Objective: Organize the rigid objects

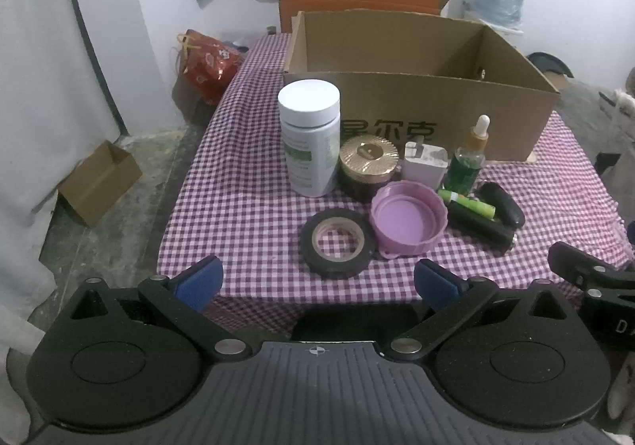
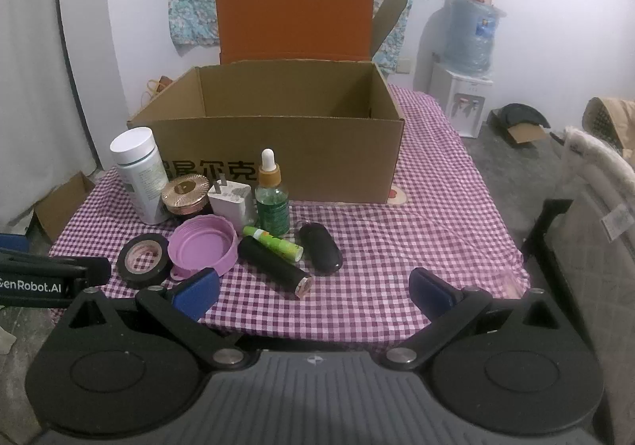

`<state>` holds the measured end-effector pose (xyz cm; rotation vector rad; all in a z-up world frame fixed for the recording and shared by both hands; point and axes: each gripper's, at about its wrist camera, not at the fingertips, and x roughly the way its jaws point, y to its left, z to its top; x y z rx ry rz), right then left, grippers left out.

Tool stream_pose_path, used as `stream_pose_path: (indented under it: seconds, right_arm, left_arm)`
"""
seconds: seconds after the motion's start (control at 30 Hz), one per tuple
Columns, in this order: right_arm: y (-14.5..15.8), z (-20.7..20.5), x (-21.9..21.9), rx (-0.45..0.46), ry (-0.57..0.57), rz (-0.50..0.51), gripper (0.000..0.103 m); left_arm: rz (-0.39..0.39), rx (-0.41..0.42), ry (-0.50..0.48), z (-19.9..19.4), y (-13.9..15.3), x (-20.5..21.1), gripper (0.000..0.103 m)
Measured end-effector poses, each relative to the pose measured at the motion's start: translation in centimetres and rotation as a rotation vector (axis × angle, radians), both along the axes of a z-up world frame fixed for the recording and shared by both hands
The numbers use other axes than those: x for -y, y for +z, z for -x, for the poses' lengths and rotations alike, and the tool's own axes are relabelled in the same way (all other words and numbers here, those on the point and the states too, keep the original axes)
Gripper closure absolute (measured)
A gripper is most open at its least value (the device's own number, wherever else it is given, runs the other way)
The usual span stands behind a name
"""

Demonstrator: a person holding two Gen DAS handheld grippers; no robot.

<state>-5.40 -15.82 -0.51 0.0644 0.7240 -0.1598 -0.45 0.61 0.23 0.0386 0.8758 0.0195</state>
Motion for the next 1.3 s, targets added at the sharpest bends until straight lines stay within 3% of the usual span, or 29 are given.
stream_pose_path:
  seconds: [1.3]
  right_arm:
    - [0.03,0.16,-0.47,-0.009,0.005,-0.004,0.0]
  left_arm:
    - [0.0,-0.004,-0.001,0.12,0.05,-0.55,0.0]
